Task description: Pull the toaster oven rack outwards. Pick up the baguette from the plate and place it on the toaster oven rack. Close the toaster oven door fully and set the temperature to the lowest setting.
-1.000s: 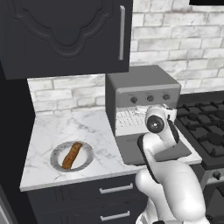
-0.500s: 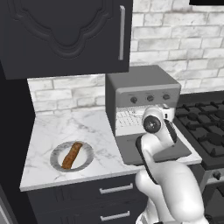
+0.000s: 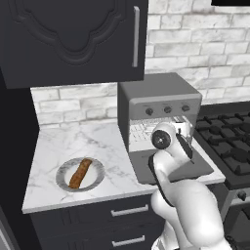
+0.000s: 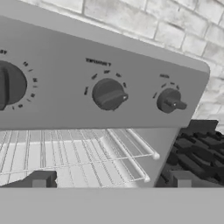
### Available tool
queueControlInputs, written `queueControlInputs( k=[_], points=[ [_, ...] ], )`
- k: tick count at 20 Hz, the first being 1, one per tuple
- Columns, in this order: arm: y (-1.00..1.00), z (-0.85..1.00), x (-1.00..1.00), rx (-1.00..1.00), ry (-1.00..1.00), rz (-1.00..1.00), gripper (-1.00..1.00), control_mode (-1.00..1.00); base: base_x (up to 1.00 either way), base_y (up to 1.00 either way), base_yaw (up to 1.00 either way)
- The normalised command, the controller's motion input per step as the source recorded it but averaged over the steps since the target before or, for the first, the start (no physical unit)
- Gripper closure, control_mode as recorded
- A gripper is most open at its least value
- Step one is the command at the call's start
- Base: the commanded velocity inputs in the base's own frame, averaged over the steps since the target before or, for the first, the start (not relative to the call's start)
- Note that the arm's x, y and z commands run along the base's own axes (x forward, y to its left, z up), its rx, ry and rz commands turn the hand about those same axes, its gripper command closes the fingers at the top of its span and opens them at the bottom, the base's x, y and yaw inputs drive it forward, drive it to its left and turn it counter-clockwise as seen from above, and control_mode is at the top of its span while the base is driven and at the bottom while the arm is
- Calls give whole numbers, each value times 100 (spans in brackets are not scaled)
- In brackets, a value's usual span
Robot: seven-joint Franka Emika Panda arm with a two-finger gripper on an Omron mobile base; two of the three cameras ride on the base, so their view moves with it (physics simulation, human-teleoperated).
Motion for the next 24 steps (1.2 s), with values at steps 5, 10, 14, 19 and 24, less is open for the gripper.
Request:
queueControlInputs(
  k=[5, 10, 14, 19, 24],
  points=[
    [-3, -28, 20, 0, -11, 0, -100, -100, 0, 0, 0],
    [-14, -16, 32, 3, -13, 0, -100, -100, 0, 0, 0],
    [-13, -30, 31, 1, -6, 0, -100, -100, 0, 0, 0],
    [-7, -39, 26, 0, -2, 0, -100, -100, 0, 0, 0],
    [-3, -36, 20, 0, -5, 0, -100, -100, 0, 0, 0]
  ],
)
